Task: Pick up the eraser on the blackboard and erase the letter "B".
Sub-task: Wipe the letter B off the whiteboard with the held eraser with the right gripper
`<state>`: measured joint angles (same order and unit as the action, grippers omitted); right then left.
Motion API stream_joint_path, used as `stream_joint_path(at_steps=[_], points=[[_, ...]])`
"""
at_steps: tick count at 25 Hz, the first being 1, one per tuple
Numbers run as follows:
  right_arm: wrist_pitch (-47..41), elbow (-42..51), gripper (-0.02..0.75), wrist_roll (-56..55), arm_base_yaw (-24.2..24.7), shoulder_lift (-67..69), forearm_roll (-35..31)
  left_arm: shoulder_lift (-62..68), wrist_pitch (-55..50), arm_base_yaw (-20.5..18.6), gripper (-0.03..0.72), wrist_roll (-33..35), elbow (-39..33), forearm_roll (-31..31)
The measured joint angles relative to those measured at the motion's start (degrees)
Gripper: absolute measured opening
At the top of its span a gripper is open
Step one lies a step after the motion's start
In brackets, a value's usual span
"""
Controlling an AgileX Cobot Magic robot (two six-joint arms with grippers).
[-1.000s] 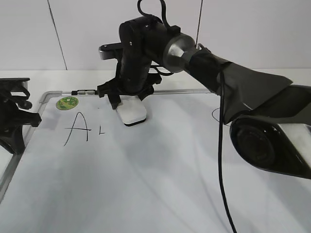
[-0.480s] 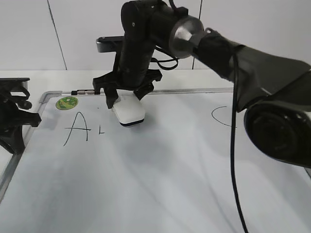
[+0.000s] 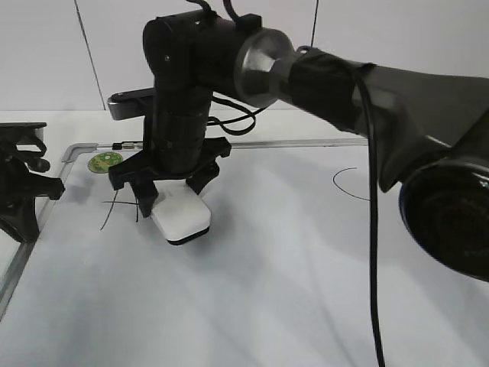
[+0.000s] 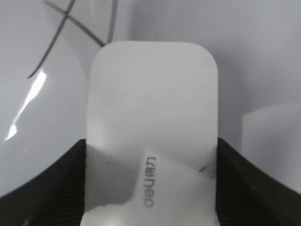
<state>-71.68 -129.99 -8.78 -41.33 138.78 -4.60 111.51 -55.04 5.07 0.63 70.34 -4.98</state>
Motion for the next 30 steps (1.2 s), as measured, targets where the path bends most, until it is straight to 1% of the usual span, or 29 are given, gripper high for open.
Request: stream_joint_path(at_steps=[4,9,12,30], points=[[0.0,0.0,0.541,0.0,-0.9,0.0,0.1,0.0,0.0,0.0,0.021,0.0,0.0,-0.1],[0.1,0.0,0.541,-1.7,-0.9,0.0,4.2,0.0,0.0,0.0,0.021,0.4,0.0,-0.2],[0.1,0.0,0.541,-2.5,-0.9,0.0,4.9,0.0,0.0,-0.1,0.021,0.5,0.0,-0.3],[0.6,0.0,0.541,-3.0,-0.9,2.1,4.6,0.0,0.1,-0.1,0.021,0.6,0.0,-0.5]])
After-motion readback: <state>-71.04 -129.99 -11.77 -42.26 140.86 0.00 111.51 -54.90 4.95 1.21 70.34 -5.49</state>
